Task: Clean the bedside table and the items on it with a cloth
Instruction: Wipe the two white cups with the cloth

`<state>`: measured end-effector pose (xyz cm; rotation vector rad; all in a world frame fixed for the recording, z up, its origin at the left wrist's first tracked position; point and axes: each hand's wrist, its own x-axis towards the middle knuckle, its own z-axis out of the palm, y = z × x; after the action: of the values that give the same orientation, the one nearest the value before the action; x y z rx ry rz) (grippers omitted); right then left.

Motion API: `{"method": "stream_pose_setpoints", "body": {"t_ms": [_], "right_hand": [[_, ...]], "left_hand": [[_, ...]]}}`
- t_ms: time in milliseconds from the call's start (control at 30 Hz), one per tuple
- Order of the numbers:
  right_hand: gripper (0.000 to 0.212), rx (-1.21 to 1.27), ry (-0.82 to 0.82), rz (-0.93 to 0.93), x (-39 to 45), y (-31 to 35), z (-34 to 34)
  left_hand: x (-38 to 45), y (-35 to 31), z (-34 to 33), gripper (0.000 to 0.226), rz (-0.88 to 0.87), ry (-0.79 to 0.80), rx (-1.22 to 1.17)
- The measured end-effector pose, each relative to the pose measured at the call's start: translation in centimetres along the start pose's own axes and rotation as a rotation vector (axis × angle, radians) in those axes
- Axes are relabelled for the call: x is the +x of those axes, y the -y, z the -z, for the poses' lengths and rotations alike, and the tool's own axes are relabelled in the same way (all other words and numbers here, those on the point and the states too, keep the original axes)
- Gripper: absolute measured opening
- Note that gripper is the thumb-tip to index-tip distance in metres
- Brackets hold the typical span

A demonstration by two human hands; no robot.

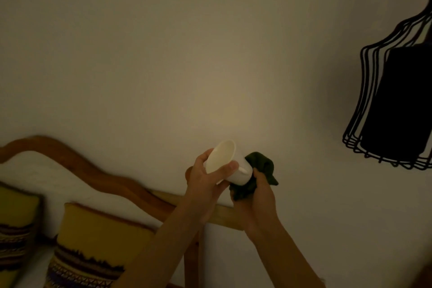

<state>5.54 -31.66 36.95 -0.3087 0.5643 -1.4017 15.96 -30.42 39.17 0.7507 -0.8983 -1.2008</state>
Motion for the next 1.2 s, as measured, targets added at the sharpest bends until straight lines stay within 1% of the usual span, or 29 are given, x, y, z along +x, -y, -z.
{"method": "stream_pose_setpoints", "body": {"t_ms": [100, 167, 233, 300, 333, 400, 500, 567, 700, 800, 867, 900, 933, 1000, 1033, 1100, 1133, 1167, 1200], "right_hand": [[0.03, -0.088, -0.02, 0.141, 0.0, -1.1, 0.2], [0.037, -0.177, -0.026, 0.258, 0.1, -1.6, 0.1], [0.037, -0.209, -0.014, 0.287, 0.1, -1.8, -0.1], [0.034, -0.199, -0.005, 0.22, 0.0, -1.7, -0.3], [0.031, -0.185, 0.011, 0.182, -0.1, -1.5, -0.2], [0.029, -0.177, 0.077, 0.132, -0.2, -0.9, 0.2], [0.038, -0.231, 0.182, 0.079, -0.6, 0.1, 0.8], [0.04, -0.277, 0.212, 0.06, -0.6, 0.4, 1.3], [0.036, -0.271, 0.157, 0.064, -0.3, 0.1, 1.7], [0.032, -0.289, 0.132, 0.067, 0.0, -0.3, 1.9], [0.027, -0.313, 0.128, 0.035, 0.2, -0.2, 1.9], [0.026, -0.327, 0.133, 0.008, 0.3, 0.1, 2.0], [0.028, -0.334, 0.141, -0.027, 0.5, 0.5, 2.1], [0.04, -0.311, 0.156, -0.093, 0.7, 1.4, 2.1], [0.042, -0.294, 0.158, -0.11, 0.8, 1.6, 2.0], [0.037, -0.272, 0.148, -0.077, 1.2, 1.3, 2.3], [0.032, -0.288, 0.129, -0.029, 1.5, 0.7, 2.5], [0.028, -0.336, 0.102, 0.061, 1.6, -0.2, 2.8], [0.027, -0.424, 0.09, 0.202, 1.4, -1.0, 3.2]], "left_hand": [[-0.3, -0.2, 0.2, 0.076, 0.013, 0.008, 0.035], [-0.3, -0.5, 0.3, 0.082, 0.046, 0.028, -0.035], [-0.3, -0.7, 0.4, 0.084, 0.027, 0.021, -0.029], [-0.2, -0.8, 0.6, 0.085, -0.045, -0.001, 0.084], [-0.2, -0.8, 0.9, 0.085, -0.064, -0.002, 0.103], [-0.1, -0.9, 1.5, 0.084, -0.028, -0.002, 0.031], [-0.1, -1.0, 2.7, 0.087, 0.012, 0.009, -0.063], [-0.2, -0.5, 3.2, 0.084, 0.015, 0.021, -0.092], [-0.5, 0.4, 2.9, 0.082, -0.003, 0.036, -0.033], [-0.8, 0.8, 2.9, 0.089, -0.05, 0.044, 0.041], [-0.7, 0.6, 3.1, 0.091, -0.084, 0.052, 0.131], [-0.6, 0.4, 3.4, 0.091, -0.09, 0.072, 0.138], [-0.5, 0.3, 3.7, 0.091, -0.079, 0.1, 0.093], [-0.3, 0.2, 4.1, 0.089, -0.038, 0.148, -0.017], [-0.2, 0.3, 4.3, 0.089, -0.024, 0.152, -0.02], [-0.2, 0.6, 4.6, 0.089, -0.01, 0.132, 0.042], [-0.2, 0.9, 4.6, 0.089, 0.001, 0.106, 0.06], [-0.3, 1.1, 4.7, 0.088, 0.02, 0.075, 0.056], [-0.3, 1.3, 4.8, 0.087, 0.044, 0.042, 0.034]]}}
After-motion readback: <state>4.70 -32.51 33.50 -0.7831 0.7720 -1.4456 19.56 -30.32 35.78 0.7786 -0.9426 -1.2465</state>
